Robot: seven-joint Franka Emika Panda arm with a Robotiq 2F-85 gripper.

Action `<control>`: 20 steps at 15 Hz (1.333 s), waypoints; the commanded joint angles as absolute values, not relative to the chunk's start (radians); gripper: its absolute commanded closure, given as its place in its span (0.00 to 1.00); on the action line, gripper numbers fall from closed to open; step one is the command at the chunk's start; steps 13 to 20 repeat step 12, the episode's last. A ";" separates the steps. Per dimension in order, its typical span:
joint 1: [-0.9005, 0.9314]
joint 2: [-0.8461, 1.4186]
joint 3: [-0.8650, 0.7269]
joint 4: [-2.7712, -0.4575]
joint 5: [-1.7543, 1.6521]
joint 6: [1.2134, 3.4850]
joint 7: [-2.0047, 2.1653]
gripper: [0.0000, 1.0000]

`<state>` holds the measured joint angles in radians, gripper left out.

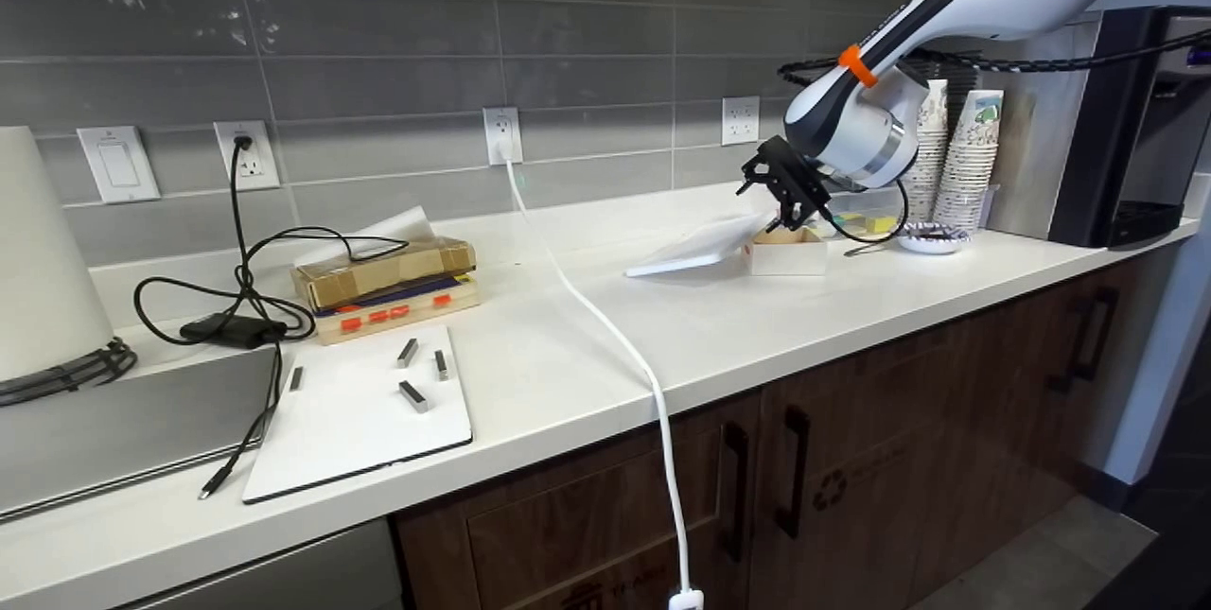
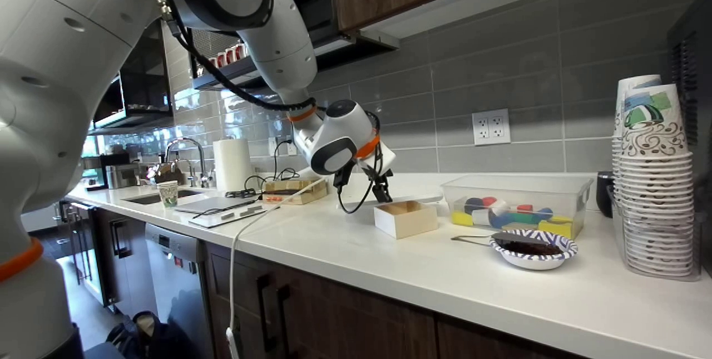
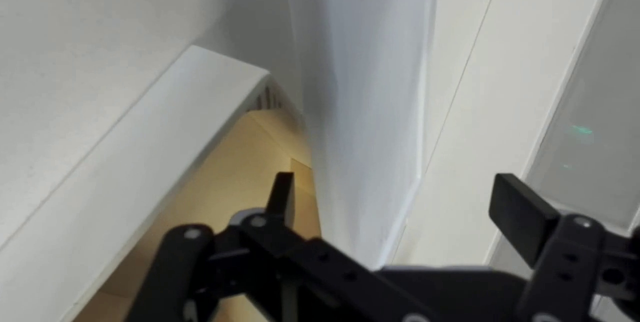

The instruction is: Take the white lid off of the plastic box

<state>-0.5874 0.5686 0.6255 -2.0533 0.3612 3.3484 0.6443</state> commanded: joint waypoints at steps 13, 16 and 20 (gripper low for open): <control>-0.587 0.243 0.588 -2.238 0.498 3.320 0.675 0.00; -0.587 0.243 0.588 -2.238 0.498 3.320 0.675 0.00; -0.587 0.243 0.588 -2.238 0.498 3.320 0.675 0.00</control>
